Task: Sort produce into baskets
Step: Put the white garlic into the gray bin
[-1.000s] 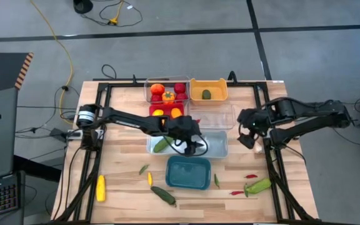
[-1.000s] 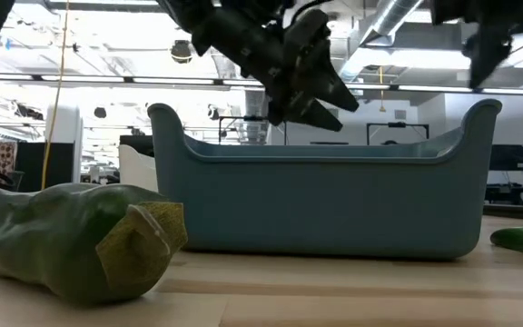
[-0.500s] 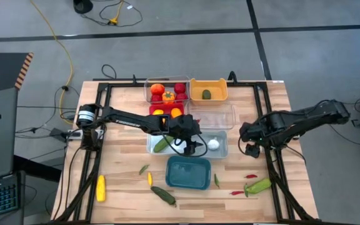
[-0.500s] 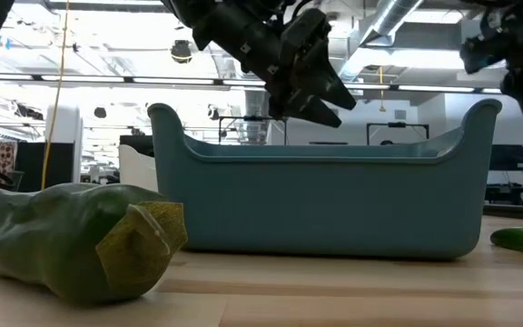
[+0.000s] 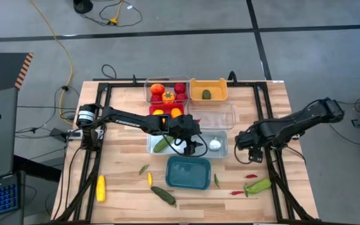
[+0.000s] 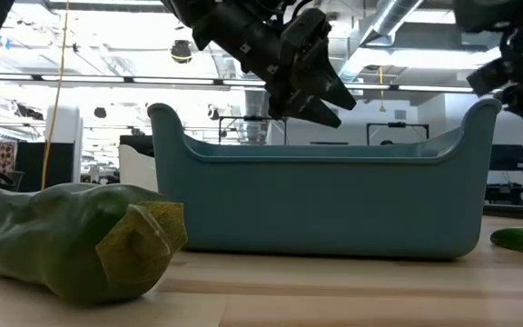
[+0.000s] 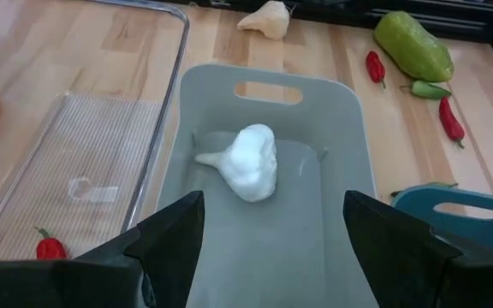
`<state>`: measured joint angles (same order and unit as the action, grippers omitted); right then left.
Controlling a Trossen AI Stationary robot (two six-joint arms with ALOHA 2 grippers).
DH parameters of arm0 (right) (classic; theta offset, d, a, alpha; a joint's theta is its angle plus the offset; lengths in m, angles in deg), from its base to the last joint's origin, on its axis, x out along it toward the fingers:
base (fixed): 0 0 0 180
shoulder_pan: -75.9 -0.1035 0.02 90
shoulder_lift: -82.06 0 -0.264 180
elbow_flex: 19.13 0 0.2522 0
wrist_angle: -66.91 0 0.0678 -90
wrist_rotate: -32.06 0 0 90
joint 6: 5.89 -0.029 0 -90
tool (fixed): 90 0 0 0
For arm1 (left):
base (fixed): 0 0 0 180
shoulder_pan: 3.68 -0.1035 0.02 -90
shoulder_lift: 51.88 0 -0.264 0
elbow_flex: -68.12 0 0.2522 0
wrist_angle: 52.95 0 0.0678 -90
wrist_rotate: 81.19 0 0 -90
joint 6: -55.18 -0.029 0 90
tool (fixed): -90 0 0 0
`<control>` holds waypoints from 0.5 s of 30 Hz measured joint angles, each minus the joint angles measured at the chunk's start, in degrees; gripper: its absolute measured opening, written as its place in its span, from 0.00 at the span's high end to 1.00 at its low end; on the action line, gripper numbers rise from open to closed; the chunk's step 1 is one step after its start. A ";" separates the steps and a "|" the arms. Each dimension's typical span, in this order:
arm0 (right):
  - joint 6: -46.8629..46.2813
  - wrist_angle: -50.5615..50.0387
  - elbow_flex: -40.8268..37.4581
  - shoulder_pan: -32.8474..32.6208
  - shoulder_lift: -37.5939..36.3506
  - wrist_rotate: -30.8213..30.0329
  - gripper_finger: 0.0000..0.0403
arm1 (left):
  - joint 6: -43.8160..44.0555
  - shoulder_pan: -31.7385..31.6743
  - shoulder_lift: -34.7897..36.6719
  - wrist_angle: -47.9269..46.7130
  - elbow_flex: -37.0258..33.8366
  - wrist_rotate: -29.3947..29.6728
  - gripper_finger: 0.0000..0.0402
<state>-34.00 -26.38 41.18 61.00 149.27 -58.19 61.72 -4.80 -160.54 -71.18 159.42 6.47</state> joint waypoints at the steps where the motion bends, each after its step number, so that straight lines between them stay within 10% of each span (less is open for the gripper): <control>1: 0.91 0.00 0.00 0.32 1.51 0.91 0.13 | 0.01 0.01 0.00 0.02 0.00 -0.01 0.34; 15: 8.54 -4.13 0.04 5.04 21.28 0.81 0.13 | 0.09 0.00 0.01 -0.03 0.00 -0.01 0.34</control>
<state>-25.46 -30.51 41.22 66.05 170.55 -57.37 61.81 -4.80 -160.53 -71.22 159.42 6.47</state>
